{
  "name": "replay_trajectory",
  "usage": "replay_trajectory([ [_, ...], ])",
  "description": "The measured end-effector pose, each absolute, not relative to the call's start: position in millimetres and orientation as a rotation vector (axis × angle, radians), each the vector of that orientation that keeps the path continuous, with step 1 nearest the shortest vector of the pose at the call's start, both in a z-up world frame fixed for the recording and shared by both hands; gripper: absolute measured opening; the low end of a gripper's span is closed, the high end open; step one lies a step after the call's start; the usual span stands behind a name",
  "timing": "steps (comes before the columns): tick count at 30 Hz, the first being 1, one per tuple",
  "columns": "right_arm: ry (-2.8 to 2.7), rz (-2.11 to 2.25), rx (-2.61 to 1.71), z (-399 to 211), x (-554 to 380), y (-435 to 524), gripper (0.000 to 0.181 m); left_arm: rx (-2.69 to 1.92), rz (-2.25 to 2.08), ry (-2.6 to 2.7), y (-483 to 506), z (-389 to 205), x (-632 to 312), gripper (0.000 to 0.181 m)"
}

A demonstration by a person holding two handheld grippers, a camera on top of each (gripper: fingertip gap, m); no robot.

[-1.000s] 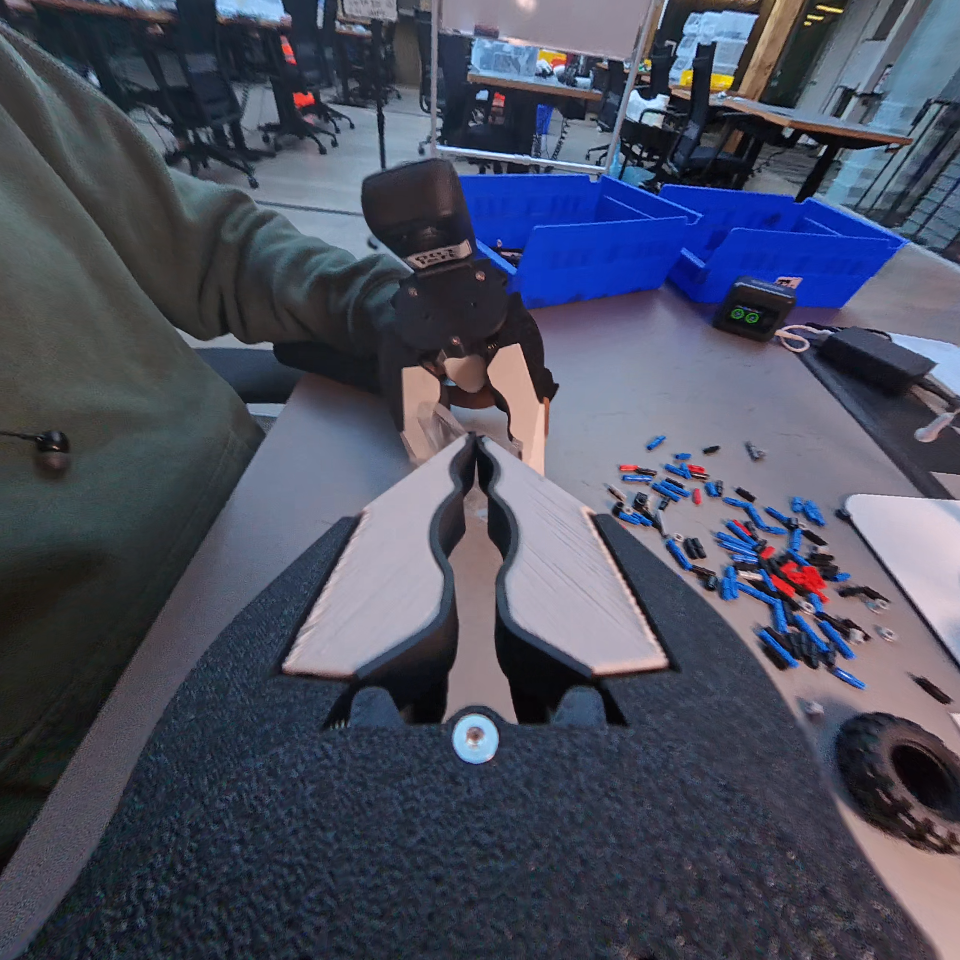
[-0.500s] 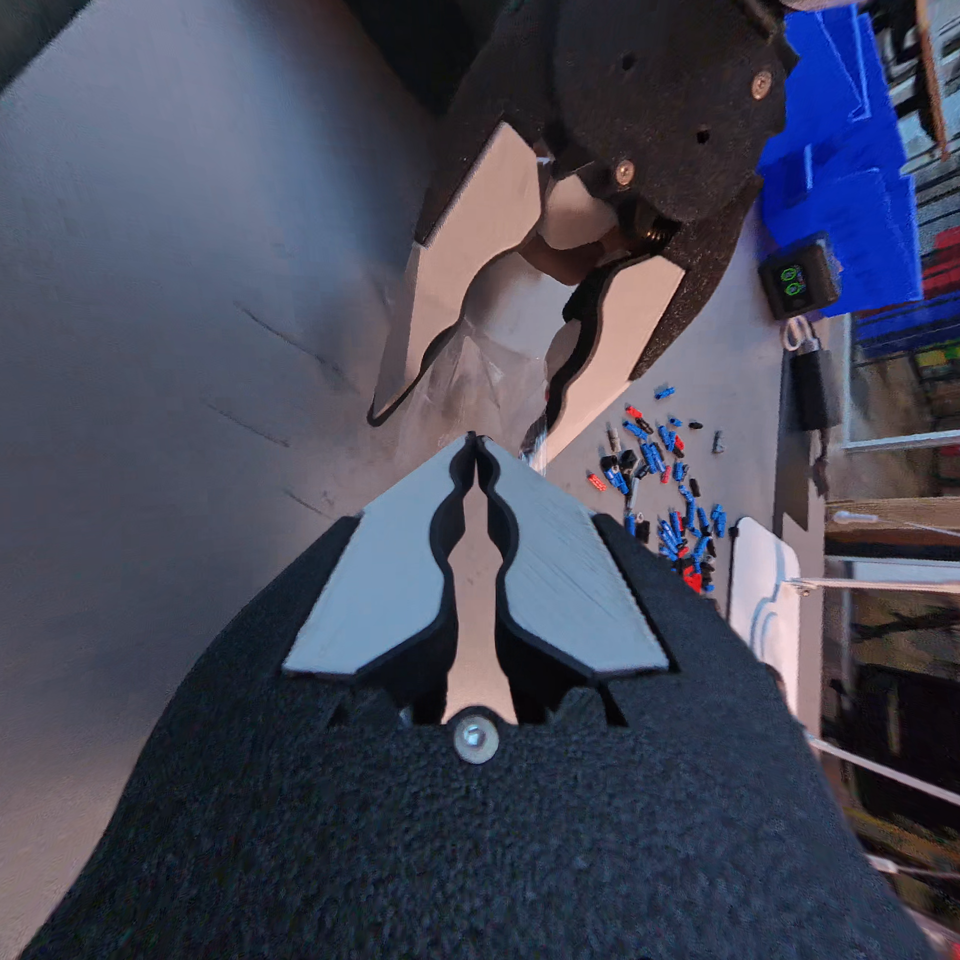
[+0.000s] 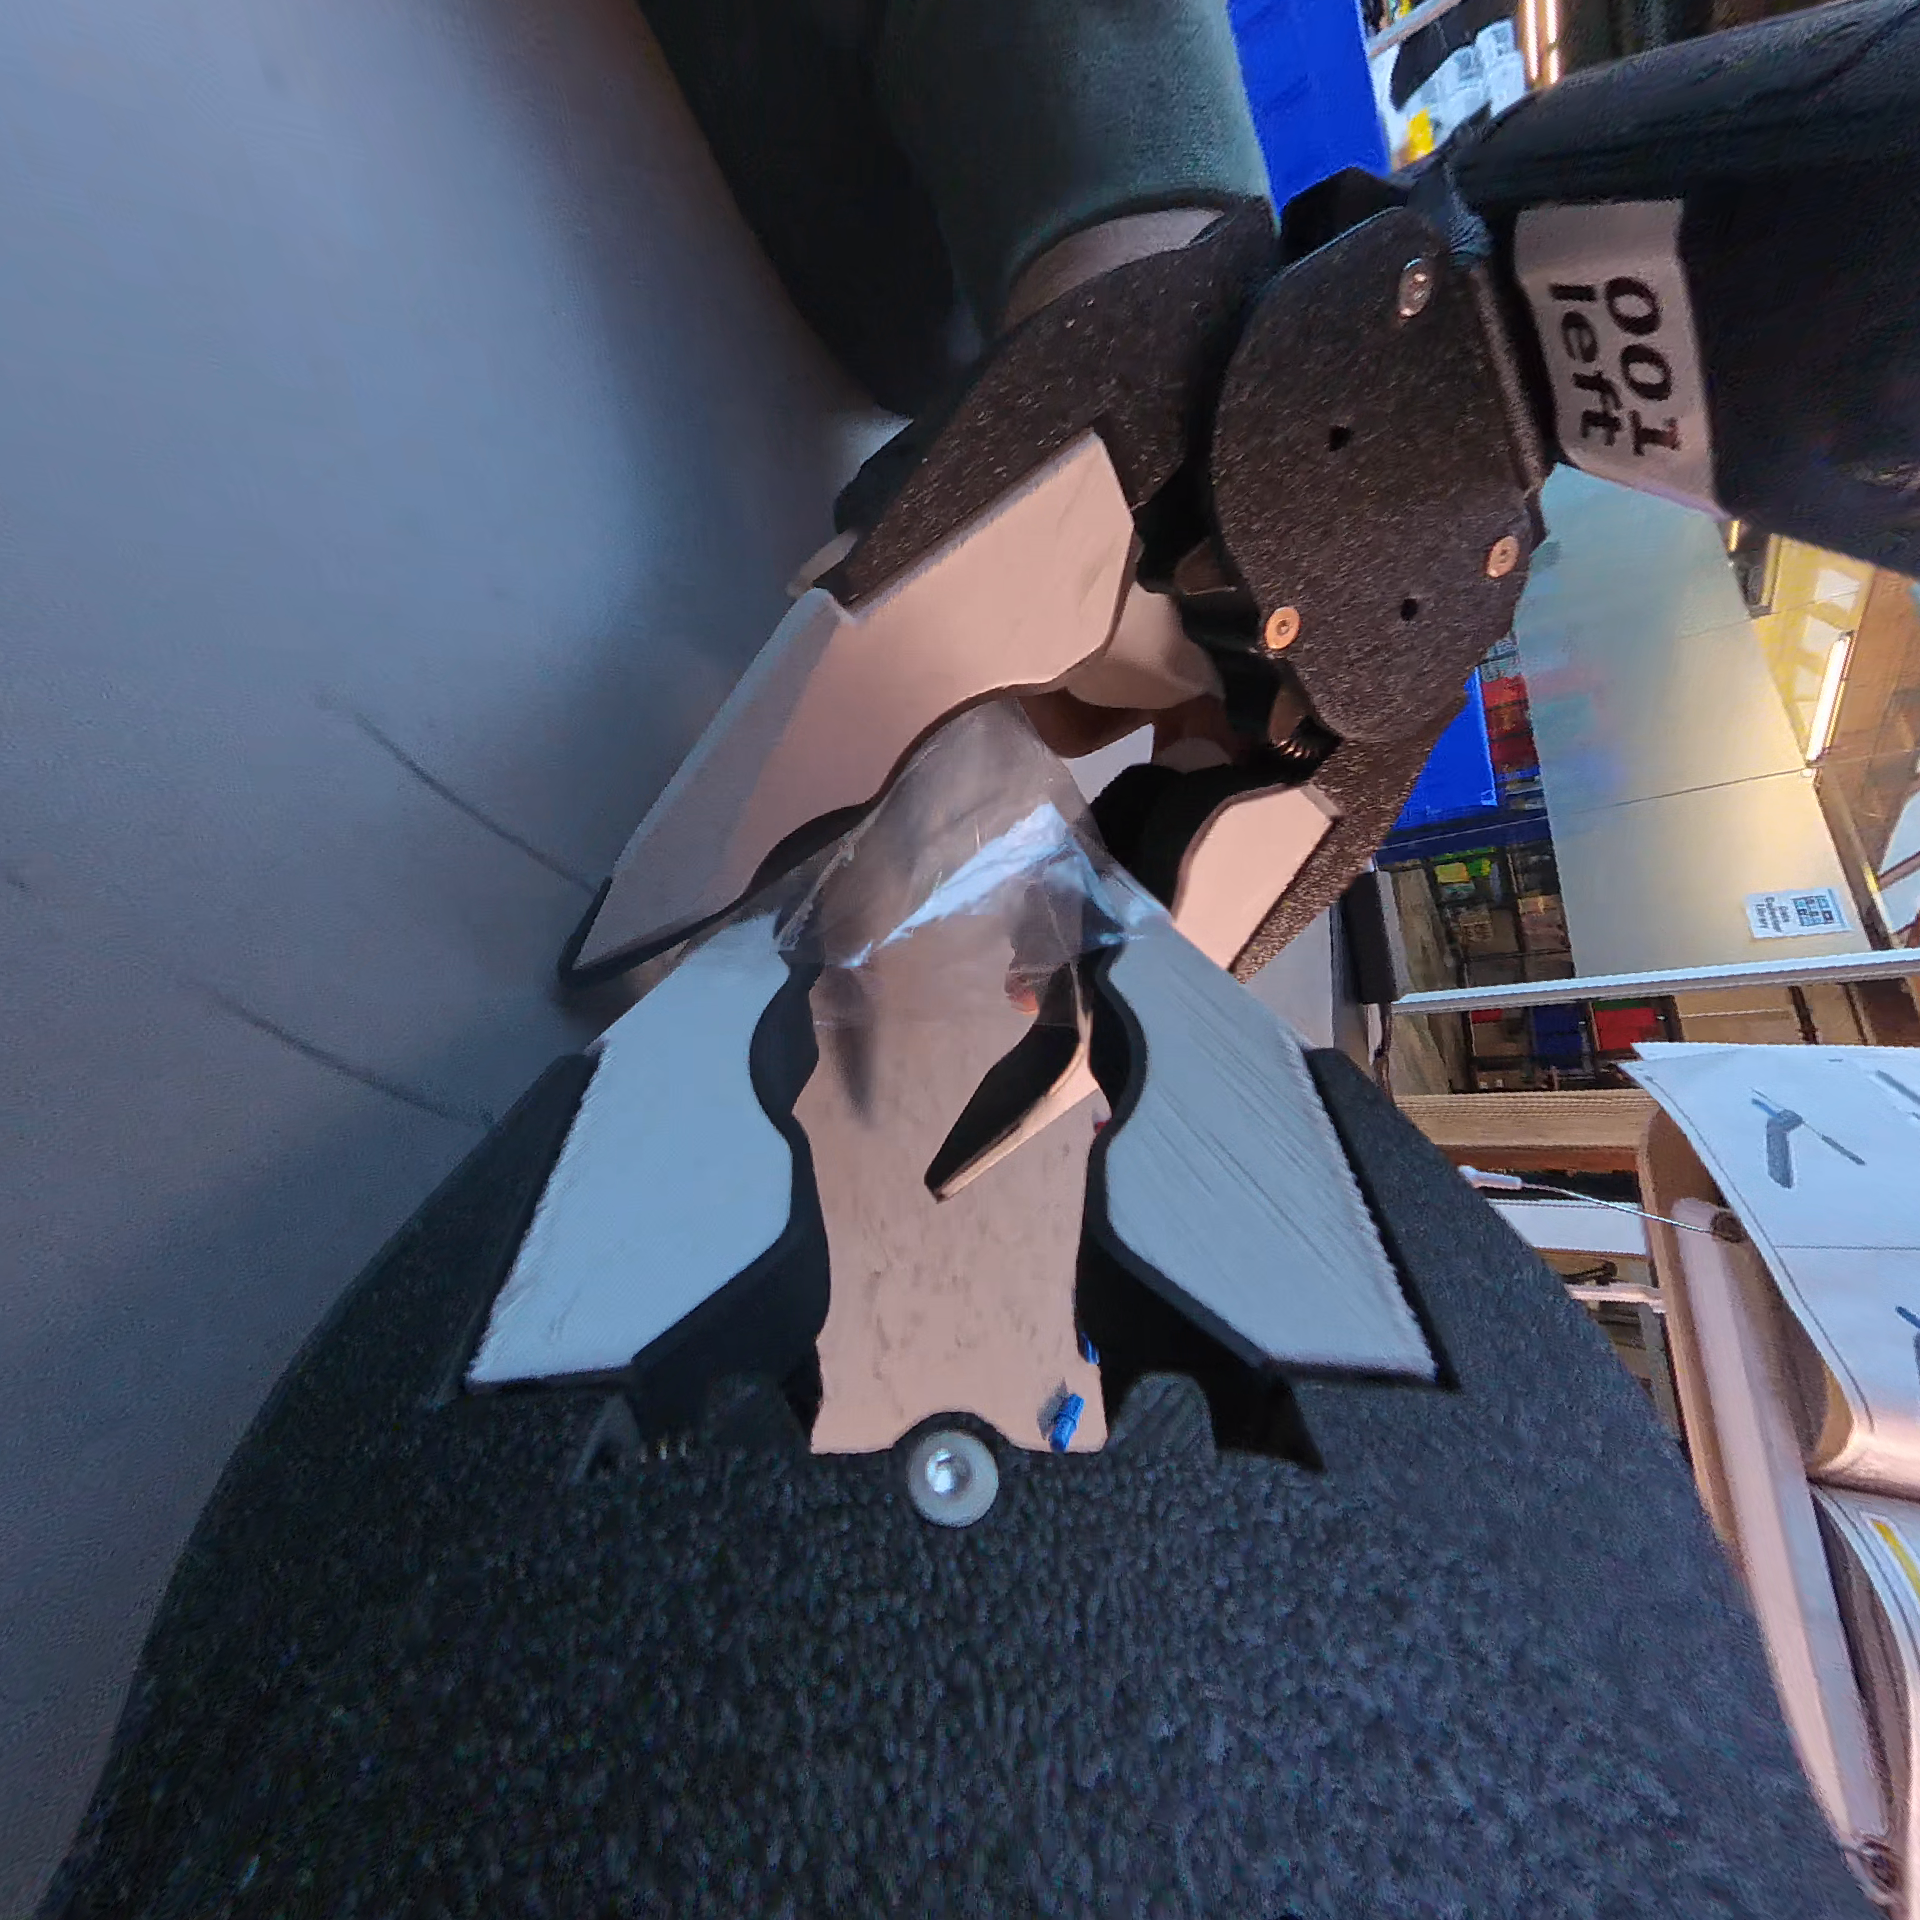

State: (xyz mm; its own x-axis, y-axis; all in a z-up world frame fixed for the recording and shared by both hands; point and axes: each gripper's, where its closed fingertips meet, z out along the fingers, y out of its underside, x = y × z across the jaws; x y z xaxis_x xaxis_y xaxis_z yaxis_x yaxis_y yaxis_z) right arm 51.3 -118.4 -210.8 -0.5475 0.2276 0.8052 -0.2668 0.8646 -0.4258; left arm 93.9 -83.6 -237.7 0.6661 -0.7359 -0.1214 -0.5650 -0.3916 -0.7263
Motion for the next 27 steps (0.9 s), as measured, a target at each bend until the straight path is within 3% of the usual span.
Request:
replay_trajectory([
  [3, -2.068, 0.635, 0.018, -212, 52, -120, 0.049, -2.107, -0.299, 1.005, -85, -238, 96, 0.077],
  [8, -2.055, 0.563, 0.055, -219, 50, -114, 0.0, -2.108, -0.288, 0.983, -87, -233, 89, 0.082],
  [15, -2.097, 0.539, 0.04, -232, 48, -109, 0.0, -2.164, -0.263, 0.933, -106, -213, 63, 0.094],
  [22, -2.09, 0.574, -0.008, -228, 46, -110, 0.0, -2.362, -0.171, 0.951, -126, -240, 32, 0.1],
  [27, -2.057, 0.565, 0.0, -222, 42, -113, 0.0, -2.364, -0.278, 0.989, -131, -243, 42, 0.066],
])
